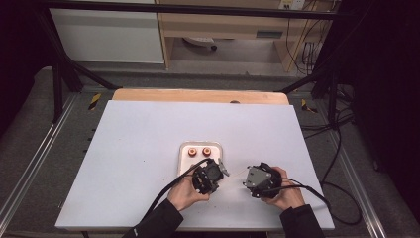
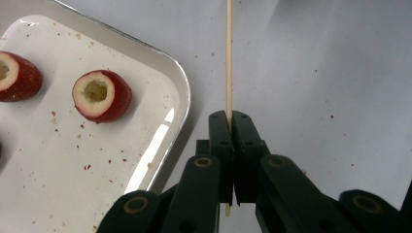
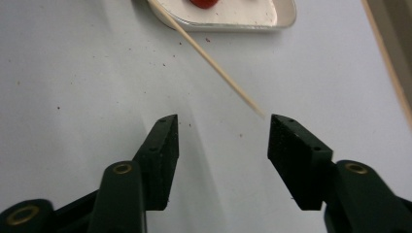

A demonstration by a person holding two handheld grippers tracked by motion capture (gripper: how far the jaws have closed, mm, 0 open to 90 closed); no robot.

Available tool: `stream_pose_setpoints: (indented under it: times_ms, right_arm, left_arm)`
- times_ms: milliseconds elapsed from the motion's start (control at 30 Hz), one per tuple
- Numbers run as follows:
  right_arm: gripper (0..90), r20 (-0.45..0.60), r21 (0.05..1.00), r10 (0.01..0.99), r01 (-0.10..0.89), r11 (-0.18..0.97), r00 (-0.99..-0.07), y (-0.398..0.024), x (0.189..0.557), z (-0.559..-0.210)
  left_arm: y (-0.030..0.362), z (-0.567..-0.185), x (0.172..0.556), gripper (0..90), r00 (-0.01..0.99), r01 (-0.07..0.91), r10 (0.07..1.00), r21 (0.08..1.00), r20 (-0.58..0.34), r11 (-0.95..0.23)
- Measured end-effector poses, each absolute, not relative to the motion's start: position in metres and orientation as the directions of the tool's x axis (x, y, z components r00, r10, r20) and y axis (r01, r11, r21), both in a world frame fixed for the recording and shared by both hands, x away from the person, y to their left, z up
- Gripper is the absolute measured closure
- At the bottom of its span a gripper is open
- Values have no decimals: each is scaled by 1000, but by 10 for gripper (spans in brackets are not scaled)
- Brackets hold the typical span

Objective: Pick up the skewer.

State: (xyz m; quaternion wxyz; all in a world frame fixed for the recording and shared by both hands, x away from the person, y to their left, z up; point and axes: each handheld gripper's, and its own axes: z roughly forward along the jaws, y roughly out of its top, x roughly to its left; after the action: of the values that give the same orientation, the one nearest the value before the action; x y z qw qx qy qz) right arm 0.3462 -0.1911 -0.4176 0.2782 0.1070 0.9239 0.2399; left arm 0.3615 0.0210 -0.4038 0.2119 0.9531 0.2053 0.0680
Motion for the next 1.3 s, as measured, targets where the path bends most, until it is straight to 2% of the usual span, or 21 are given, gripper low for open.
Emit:
stream_pose_setpoints:
  times_ms: [233, 633, 1033, 1300]
  right_arm:
    - [301, -331, 605, 495, 221, 765, -803, -204, 351, -424]
    - [112, -121, 671, 672, 439, 598, -731, -219, 357, -429]
    - [39, 41, 688, 727, 547, 477, -685, -221, 362, -424]
    - [27, 91, 686, 741, 582, 438, -665, -216, 364, -419]
  left_arm:
    - [38, -405, 358, 885, 888, 393, 459, 481, 22, -784]
    - [64, -407, 349, 885, 837, 462, 546, 592, -44, -660]
    - [92, -414, 337, 885, 776, 499, 624, 692, -89, -521]
    - [109, -420, 329, 885, 742, 504, 664, 733, -97, -457]
